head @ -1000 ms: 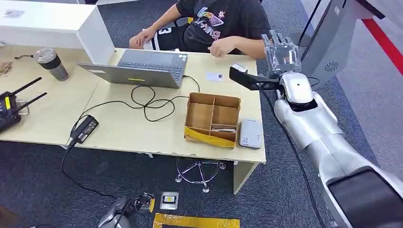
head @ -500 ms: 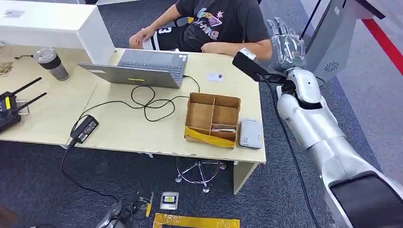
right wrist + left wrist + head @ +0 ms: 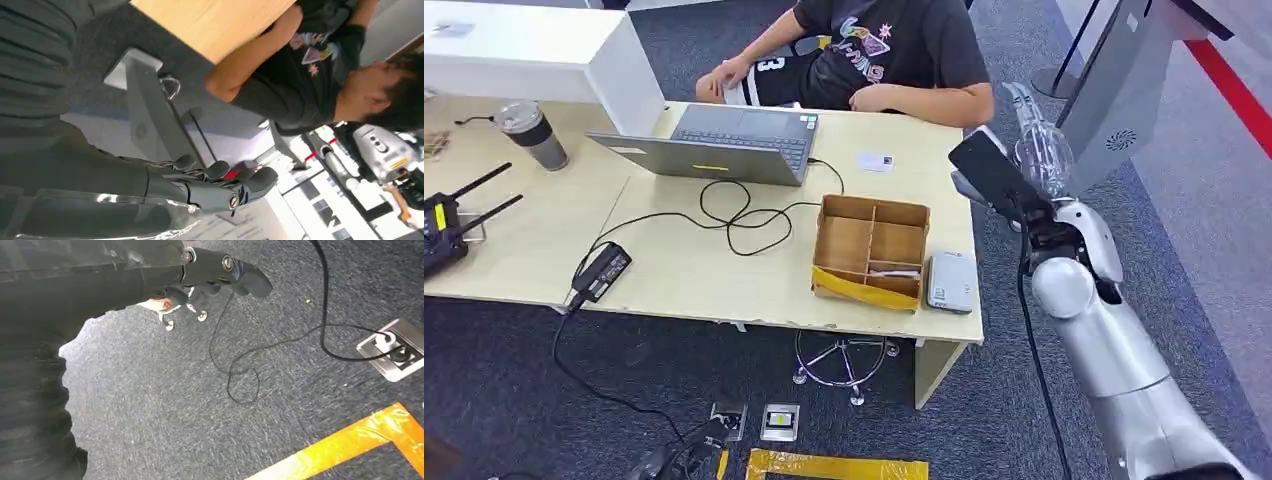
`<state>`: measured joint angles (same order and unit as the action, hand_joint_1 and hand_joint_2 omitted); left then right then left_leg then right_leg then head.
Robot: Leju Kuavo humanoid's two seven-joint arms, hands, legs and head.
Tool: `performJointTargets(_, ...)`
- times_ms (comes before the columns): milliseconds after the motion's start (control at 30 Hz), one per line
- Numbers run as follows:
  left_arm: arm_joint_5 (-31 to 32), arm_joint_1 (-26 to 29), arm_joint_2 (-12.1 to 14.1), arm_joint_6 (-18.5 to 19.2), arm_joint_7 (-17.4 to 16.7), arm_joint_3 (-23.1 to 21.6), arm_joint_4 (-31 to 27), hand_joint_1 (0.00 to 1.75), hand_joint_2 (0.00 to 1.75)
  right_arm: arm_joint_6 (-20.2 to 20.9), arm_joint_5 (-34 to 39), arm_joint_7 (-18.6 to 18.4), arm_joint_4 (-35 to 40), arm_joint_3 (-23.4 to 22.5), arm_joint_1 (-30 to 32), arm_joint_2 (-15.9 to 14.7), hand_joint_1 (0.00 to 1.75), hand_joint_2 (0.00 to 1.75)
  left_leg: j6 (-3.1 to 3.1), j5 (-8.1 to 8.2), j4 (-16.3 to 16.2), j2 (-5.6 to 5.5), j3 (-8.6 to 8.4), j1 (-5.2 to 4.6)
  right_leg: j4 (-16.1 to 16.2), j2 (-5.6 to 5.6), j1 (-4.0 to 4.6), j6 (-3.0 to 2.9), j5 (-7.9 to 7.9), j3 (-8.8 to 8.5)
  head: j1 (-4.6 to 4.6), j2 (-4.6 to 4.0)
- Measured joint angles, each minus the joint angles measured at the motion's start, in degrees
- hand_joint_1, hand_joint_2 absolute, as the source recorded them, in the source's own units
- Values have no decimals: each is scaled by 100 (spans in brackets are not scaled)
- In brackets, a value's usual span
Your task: Pass the card to the sensor for recognition and then transmit it.
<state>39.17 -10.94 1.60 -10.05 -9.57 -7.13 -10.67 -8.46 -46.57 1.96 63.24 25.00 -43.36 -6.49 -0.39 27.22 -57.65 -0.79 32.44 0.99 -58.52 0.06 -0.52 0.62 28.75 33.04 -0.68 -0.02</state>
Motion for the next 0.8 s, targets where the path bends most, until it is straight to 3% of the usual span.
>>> performJointTargets(233, 9, 71, 50, -65, 50, 4, 2, 0, 175, 388, 404, -201, 1698, -118, 709, -111, 0, 175, -1, 1, 2, 3, 0, 1, 0, 2, 1, -1, 1, 1, 4, 0)
performJointTargets(500, -37, 86, 63, -92, 52, 26, 2, 0, 175, 533, 483, -245, 2380, -162, 996, -118, 0, 175, 0, -1, 1, 1, -1, 0, 0, 1, 0, 0, 0, -3, -2, 2)
performJointTargets(800, -74, 96, 70, -92, 52, 28, 2, 0, 175, 1036, 450, -251, 2788, -109, 1357, -63, 0, 175, -1, 1, 3, 0, 0, 1, 0, 0, 1, -2, 2, -3, 0, 0)
